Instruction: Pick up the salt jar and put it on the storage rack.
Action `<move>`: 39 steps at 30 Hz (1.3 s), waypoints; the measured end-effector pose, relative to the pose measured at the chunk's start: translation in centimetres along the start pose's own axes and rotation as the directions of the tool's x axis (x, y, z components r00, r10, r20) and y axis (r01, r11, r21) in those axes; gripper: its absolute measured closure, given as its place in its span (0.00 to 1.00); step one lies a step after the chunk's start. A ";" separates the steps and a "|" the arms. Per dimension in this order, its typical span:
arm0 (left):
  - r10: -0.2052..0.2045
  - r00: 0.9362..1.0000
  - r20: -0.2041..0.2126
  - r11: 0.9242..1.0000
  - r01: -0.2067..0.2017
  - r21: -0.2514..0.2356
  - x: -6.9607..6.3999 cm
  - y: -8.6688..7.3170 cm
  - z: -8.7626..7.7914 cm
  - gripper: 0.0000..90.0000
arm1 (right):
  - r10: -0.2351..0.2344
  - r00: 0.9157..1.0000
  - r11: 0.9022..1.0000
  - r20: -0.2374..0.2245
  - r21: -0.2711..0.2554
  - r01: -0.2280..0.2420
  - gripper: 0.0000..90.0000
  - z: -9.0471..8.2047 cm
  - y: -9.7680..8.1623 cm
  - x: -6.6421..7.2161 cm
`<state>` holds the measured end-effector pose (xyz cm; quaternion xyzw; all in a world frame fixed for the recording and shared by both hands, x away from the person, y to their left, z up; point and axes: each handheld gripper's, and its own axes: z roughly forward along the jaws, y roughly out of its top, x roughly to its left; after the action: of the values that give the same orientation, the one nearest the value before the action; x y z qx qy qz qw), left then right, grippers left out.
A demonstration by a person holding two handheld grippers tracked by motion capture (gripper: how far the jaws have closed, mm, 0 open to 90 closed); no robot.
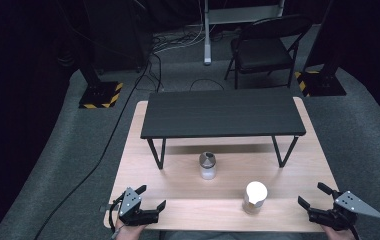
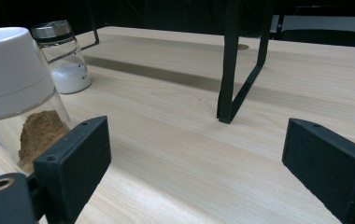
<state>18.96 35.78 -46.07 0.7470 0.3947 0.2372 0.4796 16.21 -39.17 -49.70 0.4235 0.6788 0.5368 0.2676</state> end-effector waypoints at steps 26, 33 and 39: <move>0.002 1.000 0.008 1.000 -0.002 0.004 0.0 0.1 0.0 0.07 | -0.019 1.000 0.998 0.006 0.052 0.019 0.07 0.5 0.5 0.2; 0.018 1.000 0.018 1.000 -0.018 0.008 -0.3 0.3 0.4 0.07 | -0.021 1.000 0.998 0.006 0.059 0.020 0.07 0.6 0.6 0.2; 0.032 0.999 0.034 0.999 -0.033 0.026 -0.4 0.8 1.4 0.07 | -0.022 1.000 0.998 0.003 0.062 0.021 0.07 0.6 0.6 0.2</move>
<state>20.05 34.57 -45.93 0.7633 0.3776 0.2271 0.4724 16.80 -38.66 -49.25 0.4252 0.6992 0.5119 0.2614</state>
